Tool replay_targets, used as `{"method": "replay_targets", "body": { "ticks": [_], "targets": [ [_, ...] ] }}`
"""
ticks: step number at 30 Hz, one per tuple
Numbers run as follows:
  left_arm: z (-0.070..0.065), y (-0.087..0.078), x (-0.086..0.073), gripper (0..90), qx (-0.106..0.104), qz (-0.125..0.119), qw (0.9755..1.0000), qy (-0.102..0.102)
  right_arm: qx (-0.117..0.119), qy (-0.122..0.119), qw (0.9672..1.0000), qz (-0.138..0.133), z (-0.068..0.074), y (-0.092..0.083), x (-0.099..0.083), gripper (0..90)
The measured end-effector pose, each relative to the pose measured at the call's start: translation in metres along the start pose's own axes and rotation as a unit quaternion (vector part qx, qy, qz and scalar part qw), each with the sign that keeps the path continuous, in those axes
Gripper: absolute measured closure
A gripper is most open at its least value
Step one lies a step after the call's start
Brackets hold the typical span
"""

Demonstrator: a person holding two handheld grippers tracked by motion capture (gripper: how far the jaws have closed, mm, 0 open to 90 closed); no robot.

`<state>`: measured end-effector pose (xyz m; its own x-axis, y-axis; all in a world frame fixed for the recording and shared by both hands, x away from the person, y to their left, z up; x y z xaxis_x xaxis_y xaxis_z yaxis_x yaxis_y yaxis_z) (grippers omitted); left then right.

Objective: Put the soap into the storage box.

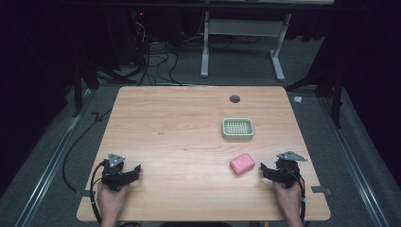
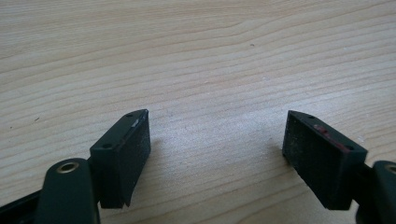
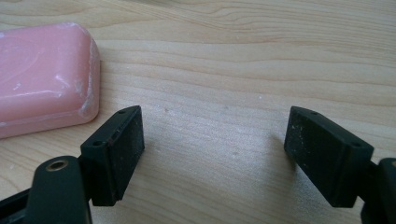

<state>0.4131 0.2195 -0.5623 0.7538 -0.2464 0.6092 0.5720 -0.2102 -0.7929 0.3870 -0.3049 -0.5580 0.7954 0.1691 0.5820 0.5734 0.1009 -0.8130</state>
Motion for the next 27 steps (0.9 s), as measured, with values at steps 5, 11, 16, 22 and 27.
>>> {"method": "replay_targets", "body": {
  "ticks": [5, 11, 16, 22, 27],
  "targets": [
    [0.0000, -0.0001, 0.0000, 23.8, -0.001, 0.000, 1.0000, 0.000, -0.001, 0.001, 1.0000, 0.000, 0.0001, 0.0000, 0.0000, 20.6],
    [0.0001, -0.0001, 0.0000, 23.8, -0.001, 0.000, 1.0000, 0.000, -0.003, 0.004, 1.0000, 0.000, 0.0002, 0.0000, 0.0000, 20.9],
    [0.0000, 0.0000, 0.0000, 23.9, -0.001, 0.000, 1.0000, 0.000, -0.003, 0.004, 1.0000, 0.001, 0.0003, -0.0001, -0.0001, 20.4],
    [0.0000, 0.0000, 0.0000, 23.8, 0.000, 0.000, 1.0000, 0.000, 0.003, -0.001, 1.0000, 0.002, 0.0017, 0.0006, 0.0001, 17.5],
    [0.0000, -0.0001, 0.0000, 23.8, 0.000, 0.001, 1.0000, 0.000, 0.007, -0.001, 1.0000, 0.004, 0.0022, 0.0007, 0.0000, 15.8]
  ]
}}
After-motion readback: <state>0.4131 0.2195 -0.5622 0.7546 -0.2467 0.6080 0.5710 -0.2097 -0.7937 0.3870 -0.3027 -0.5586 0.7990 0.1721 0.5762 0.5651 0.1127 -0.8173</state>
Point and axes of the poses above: each handheld gripper's, and its own axes: y roughly forward along the jaws, x roughly out of its top, z roughly to its left, the point moved 8 cm from there along y, roughly forward along the jaws, and after that the axes turned 10 degrees about z, right-handed, at the moved point
